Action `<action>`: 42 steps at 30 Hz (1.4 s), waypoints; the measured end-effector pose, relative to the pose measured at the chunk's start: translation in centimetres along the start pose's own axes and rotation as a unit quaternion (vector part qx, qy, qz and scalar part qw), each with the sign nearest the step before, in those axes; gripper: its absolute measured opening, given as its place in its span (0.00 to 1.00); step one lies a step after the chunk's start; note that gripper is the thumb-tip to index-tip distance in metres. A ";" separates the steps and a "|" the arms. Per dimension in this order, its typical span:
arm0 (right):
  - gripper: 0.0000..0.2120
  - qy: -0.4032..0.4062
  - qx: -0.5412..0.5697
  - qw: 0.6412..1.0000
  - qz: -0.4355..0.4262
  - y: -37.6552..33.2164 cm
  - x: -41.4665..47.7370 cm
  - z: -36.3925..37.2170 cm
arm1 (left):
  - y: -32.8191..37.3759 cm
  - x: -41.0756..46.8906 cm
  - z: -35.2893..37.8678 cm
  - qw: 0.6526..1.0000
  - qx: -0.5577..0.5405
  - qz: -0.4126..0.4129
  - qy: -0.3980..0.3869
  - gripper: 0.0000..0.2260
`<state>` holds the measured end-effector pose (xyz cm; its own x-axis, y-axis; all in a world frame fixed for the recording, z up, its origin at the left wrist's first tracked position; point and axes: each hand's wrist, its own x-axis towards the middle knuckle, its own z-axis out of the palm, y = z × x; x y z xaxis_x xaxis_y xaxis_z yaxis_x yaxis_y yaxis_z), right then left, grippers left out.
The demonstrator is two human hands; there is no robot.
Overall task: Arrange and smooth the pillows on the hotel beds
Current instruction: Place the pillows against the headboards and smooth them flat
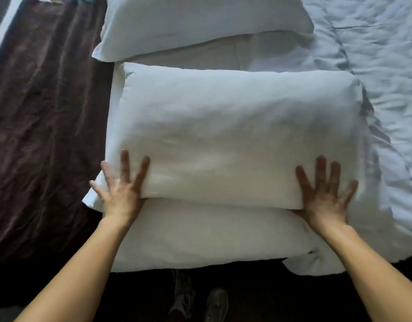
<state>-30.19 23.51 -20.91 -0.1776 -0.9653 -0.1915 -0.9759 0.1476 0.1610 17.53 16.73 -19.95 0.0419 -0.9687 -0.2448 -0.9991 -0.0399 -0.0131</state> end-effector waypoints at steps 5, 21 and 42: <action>0.56 -0.068 0.026 0.995 0.070 4.2 -2.0 0.2 | -3.4 -2.4 0.4 0.993 -0.013 -0.106 -0.045 0.45; 0.33 0.007 0.143 0.987 -0.073 -15.6 16.8 -14.8 | 15.3 16.2 -10.1 0.991 -0.044 0.126 0.014 0.35; 0.41 -0.117 0.025 0.986 0.117 -4.3 37.4 -6.3 | 8.5 36.1 -5.9 0.999 -0.045 -0.027 -0.015 0.34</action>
<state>-31.85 -14.61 -22.68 -0.4178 -0.8277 -0.3746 -0.9085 0.3768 0.1806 10.52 -20.02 -23.19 0.0936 -0.9568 -0.2754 -0.9917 -0.1141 0.0591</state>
